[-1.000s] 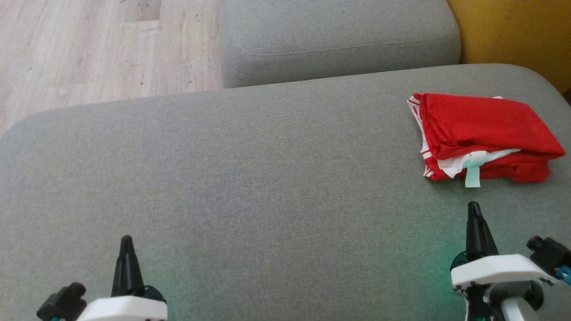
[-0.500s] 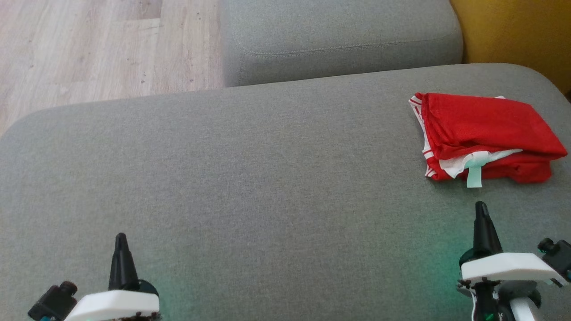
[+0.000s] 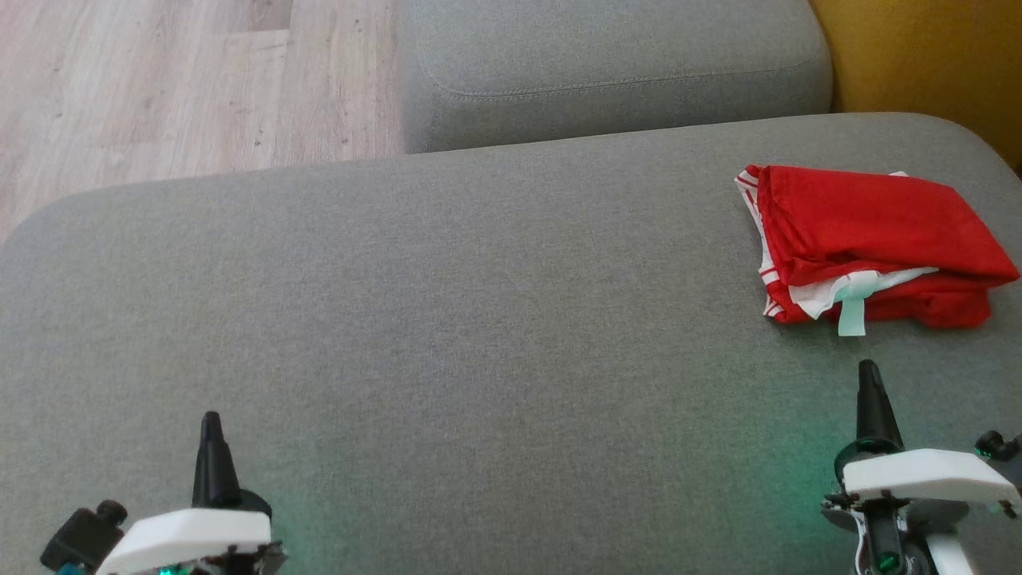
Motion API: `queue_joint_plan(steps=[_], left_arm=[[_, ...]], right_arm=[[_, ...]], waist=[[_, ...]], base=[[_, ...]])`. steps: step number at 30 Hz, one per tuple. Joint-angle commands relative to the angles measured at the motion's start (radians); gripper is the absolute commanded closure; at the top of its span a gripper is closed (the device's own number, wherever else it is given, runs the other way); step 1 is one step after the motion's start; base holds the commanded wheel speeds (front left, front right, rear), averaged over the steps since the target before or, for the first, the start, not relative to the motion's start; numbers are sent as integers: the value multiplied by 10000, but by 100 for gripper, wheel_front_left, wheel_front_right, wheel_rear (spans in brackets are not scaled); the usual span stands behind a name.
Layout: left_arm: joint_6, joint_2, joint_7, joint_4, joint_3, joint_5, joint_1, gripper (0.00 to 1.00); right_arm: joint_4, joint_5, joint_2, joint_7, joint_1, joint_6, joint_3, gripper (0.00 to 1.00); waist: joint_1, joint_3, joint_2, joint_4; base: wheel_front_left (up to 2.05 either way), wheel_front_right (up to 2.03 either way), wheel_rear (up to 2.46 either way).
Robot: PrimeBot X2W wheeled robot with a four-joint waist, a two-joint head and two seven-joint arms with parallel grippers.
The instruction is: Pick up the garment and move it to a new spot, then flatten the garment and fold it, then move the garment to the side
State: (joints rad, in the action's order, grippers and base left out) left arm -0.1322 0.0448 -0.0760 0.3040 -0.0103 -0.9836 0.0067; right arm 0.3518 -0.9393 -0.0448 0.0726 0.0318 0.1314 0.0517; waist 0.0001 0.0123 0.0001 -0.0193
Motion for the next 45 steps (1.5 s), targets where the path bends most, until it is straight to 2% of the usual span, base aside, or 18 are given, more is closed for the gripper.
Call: queue_joint_plan(steps=[1,45], left_arm=[[8,39,71,-375,-303,-259,-531,100],[13,53,1340,-521,-816,-4419,-960,100]], right_arm=[[-409,-306,-35,-71,593,-3,-30,100],[-868,-4745,-49,-1313,710,-6,423,100]], waist=[[-1,-3,-1,5],[-1,-108,-1,136]], base=[[0,0,0],[0,0,0]])
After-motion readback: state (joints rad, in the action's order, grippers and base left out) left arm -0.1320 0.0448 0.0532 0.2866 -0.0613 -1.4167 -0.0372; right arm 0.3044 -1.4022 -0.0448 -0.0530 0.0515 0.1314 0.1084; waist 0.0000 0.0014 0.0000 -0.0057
